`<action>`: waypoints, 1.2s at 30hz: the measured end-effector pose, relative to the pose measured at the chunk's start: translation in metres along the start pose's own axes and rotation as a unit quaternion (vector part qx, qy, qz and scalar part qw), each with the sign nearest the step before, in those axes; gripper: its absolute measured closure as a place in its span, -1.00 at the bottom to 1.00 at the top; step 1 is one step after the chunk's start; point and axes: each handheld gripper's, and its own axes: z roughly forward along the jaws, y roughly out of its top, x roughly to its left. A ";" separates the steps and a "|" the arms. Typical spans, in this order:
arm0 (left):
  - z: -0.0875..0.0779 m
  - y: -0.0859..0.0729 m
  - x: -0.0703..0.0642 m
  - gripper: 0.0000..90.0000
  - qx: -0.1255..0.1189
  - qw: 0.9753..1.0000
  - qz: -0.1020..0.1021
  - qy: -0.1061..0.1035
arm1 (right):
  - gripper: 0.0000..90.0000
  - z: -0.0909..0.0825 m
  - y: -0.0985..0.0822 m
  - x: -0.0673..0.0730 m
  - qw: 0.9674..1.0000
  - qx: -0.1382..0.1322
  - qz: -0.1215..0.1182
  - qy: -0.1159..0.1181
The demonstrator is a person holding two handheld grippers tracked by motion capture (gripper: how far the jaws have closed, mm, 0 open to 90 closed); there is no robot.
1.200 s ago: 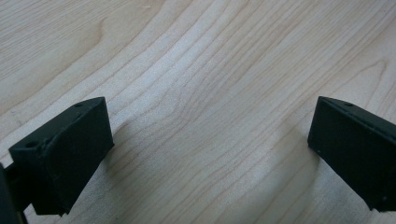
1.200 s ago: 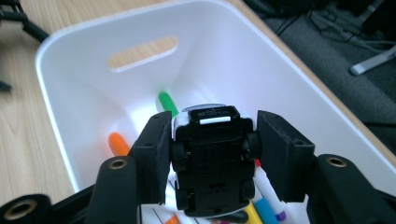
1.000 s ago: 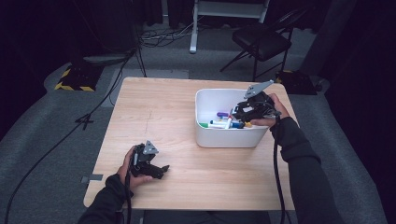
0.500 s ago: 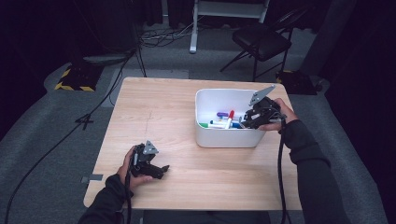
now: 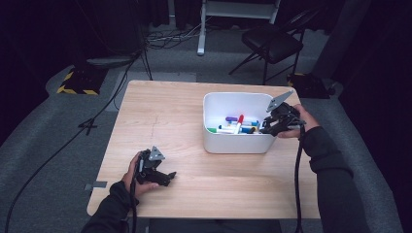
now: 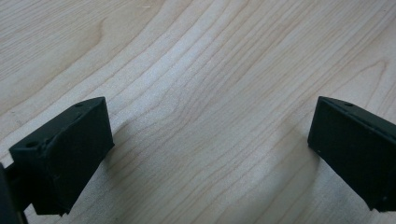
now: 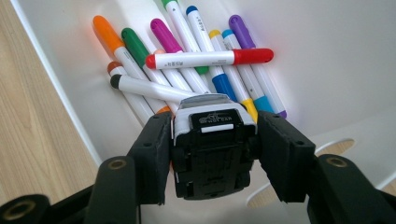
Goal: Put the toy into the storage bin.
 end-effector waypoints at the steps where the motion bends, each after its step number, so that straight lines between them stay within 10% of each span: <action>1: 0.000 0.000 0.000 -1.00 0.000 1.000 -0.001 -0.001 | 0.05 0.000 0.000 0.000 1.000 -0.002 0.001 0.000; 21: 0.000 0.000 0.000 -1.00 0.000 1.000 -0.001 -0.001 | -0.02 -0.021 -0.009 0.006 0.996 -0.074 0.033 -0.028; 36: 0.000 0.000 0.000 -1.00 0.000 1.000 -0.001 -0.001 | -0.31 -0.037 -0.026 0.013 0.981 -0.152 0.087 -0.081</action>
